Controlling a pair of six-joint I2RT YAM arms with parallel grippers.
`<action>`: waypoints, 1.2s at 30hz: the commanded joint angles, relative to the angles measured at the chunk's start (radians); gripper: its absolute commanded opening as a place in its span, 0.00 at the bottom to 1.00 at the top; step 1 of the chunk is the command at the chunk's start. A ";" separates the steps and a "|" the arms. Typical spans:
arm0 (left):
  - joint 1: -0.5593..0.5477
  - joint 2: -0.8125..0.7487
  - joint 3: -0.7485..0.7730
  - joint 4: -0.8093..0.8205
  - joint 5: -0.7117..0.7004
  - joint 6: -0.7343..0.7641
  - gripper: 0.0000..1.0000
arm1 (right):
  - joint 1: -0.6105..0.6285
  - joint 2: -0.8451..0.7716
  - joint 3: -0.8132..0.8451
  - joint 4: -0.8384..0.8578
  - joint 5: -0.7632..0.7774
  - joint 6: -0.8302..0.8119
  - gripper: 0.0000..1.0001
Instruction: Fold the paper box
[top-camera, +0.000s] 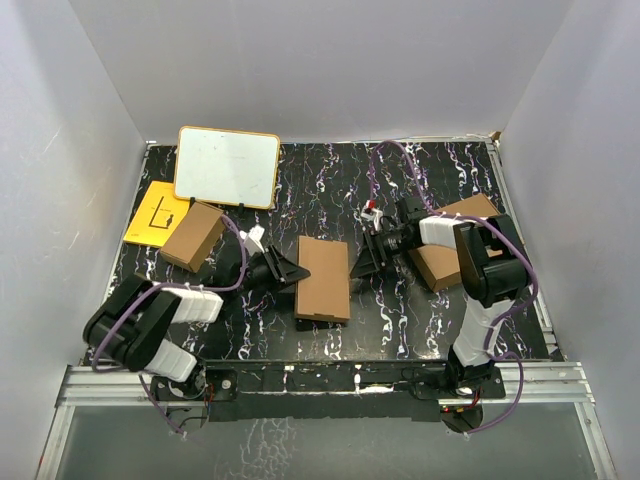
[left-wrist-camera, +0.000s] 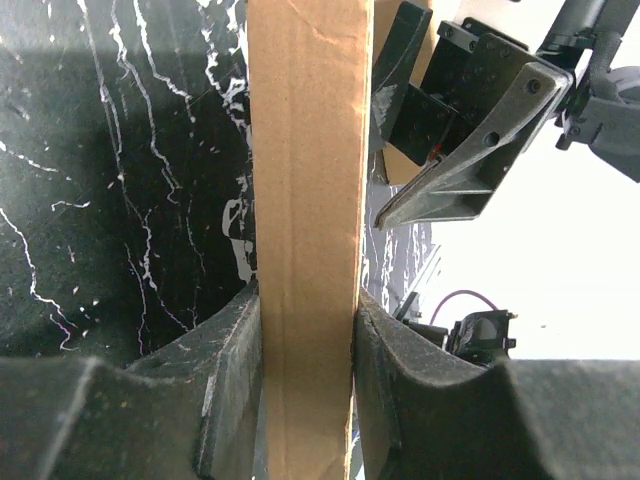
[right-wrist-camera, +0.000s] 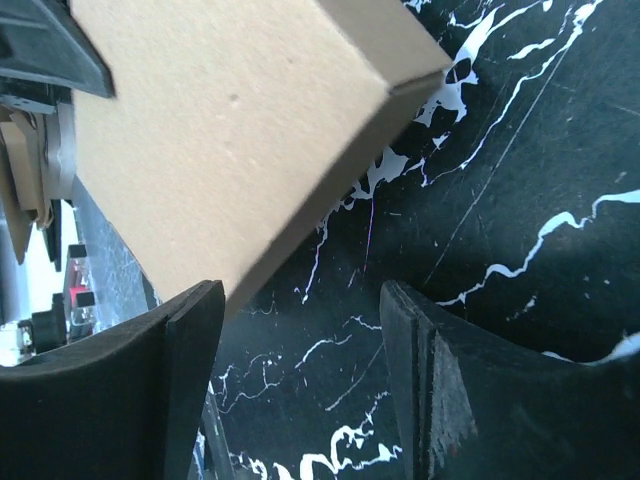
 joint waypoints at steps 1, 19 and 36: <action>-0.001 -0.179 0.062 -0.235 -0.058 0.122 0.09 | -0.042 -0.069 0.064 -0.147 -0.067 -0.227 0.69; 0.042 -0.383 0.352 -0.920 -0.192 0.383 0.03 | -0.128 -0.103 0.132 -0.400 -0.201 -0.545 0.70; 0.049 -0.334 0.599 -1.240 -0.317 0.546 0.03 | -0.136 -0.079 0.144 -0.425 -0.197 -0.567 0.70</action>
